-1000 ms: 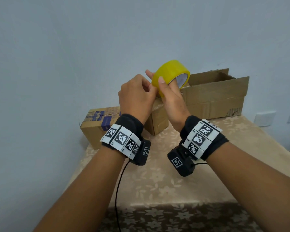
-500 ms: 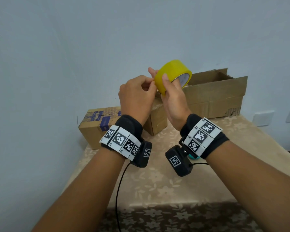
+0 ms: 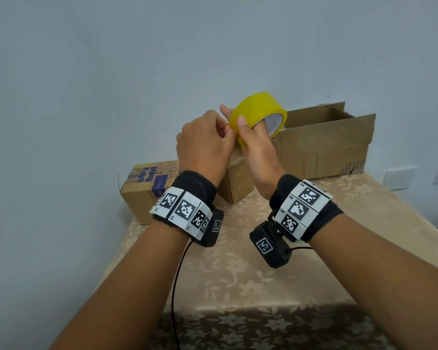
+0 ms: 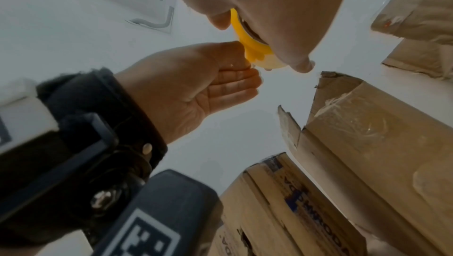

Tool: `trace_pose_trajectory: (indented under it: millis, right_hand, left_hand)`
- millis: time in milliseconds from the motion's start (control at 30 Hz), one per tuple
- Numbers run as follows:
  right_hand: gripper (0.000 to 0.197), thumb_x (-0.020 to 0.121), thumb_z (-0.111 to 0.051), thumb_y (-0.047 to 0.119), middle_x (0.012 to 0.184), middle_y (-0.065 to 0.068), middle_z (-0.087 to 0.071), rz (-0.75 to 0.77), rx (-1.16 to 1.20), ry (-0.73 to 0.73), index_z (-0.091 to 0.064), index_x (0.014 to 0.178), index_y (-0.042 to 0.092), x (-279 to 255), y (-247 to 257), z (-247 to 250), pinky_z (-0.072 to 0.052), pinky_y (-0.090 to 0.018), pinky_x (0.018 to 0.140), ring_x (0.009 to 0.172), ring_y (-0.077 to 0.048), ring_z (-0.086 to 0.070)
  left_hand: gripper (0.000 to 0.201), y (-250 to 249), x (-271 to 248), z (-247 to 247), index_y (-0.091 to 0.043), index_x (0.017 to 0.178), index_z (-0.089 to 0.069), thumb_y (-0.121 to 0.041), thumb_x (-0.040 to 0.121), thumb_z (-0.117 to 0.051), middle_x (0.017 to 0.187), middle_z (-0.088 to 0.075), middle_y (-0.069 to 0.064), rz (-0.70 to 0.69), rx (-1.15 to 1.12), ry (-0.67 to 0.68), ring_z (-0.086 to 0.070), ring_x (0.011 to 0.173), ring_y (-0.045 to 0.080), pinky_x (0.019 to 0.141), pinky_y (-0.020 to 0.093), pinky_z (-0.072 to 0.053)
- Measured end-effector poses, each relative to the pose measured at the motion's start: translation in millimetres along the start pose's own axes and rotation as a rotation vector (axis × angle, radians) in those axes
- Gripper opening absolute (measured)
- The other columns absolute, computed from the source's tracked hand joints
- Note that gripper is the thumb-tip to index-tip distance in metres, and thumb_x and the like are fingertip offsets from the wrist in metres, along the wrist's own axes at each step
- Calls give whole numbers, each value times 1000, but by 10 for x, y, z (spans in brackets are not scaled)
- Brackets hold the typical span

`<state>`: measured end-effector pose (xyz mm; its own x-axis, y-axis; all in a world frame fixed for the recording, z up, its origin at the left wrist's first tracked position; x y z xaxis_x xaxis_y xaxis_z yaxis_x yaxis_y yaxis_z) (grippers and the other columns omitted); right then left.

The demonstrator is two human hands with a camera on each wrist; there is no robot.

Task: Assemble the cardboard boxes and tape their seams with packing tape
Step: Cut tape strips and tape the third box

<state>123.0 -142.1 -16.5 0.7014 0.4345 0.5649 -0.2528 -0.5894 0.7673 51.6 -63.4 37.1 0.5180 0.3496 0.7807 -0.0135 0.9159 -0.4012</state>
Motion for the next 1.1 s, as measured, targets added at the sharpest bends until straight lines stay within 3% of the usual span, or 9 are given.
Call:
trace_pose_trajectory:
  millis: [100, 200, 300, 367, 433, 533, 900, 1033, 1100]
  right_hand:
    - [27, 110, -37, 31, 152, -2, -55, 4, 54, -10, -58, 126, 31, 3, 47, -7, -38, -42, 120, 141, -16, -50]
    - [28, 113, -33, 25, 148, -8, -58, -26, 172, -62, -57, 127, 20, 22, 97, 53, -47, -37, 112, 135, -17, -57]
    - [37, 113, -35, 29, 144, -10, -62, -73, 224, -143, -55, 136, 8, 62, 95, 171, -38, -55, 119, 135, -26, -57]
    - [43, 112, -37, 32, 143, -8, -63, -100, 221, -168, -49, 144, 5, 86, 69, 227, -40, -58, 117, 133, -28, -59]
    - [46, 110, -39, 35, 141, -5, -65, -104, 199, -174, -48, 146, 6, 85, 68, 260, -42, -58, 115, 133, -27, -59]
    - [47, 111, -39, 34, 139, -6, -66, -111, 203, -185, -51, 144, 3, 75, 89, 275, -43, -57, 114, 132, -25, -60]
    - [42, 112, -37, 30, 136, -10, -68, -126, 157, -176, -60, 132, 2, 15, 111, 229, -42, -57, 115, 130, -24, -62]
    - [32, 111, -41, 32, 132, -9, -70, -123, 153, -154, -61, 124, 12, 28, 151, 242, -46, -60, 111, 126, -25, -65]
    - [30, 109, -49, 34, 126, -11, -72, -108, 126, -203, -62, 123, 10, 38, 189, 287, -54, -61, 100, 118, -28, -70]
  left_hand:
    - [18, 62, 7, 7, -20, 80, -70, -35, 83, -61, 73, -70, -9, 38, -139, 4, -68, 73, 14, 75, 42, -57]
    - [16, 124, 4, -52, -22, 92, -71, -32, 84, -61, 79, -73, -6, 114, -386, 40, -72, 77, 11, 76, 44, -60]
    - [18, 25, -23, -58, -21, 102, -77, -32, 93, -67, 98, -74, -7, 18, -394, 65, -69, 87, 3, 83, 31, -57]
    - [19, -21, -35, -58, -19, 105, -80, -30, 96, -68, 102, -76, -6, -39, -389, 67, -67, 91, 4, 84, 22, -54]
    - [19, -24, -39, -94, -18, 104, -81, -27, 98, -65, 98, -78, -2, -63, -408, 79, -69, 91, 10, 85, 30, -56]
    - [29, -32, -46, -118, -8, 87, -80, -25, 99, -60, 83, -76, 6, -120, -383, 60, -68, 82, 25, 77, 48, -55]
    - [27, 43, -67, -120, -6, 73, -76, -23, 87, -61, 69, -69, 12, -31, -407, -29, -63, 70, 30, 68, 49, -52]
    - [22, 77, -61, -131, -11, 81, -81, -21, 90, -63, 73, -74, 5, 22, -485, 20, -69, 74, 25, 73, 49, -57]
    - [22, 88, -41, -125, -11, 87, -81, -22, 95, -64, 80, -77, 0, 47, -575, 58, -73, 80, 20, 76, 49, -61]
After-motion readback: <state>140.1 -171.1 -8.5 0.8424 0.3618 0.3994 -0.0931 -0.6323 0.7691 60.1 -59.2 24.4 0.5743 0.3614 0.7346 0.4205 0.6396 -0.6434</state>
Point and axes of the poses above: each hand's wrist, its own x-axis towards the middle knuckle, its own z-axis out of the back of the hand, y = z × x, the point moved 8 cm from there along x, towards the middle knuckle
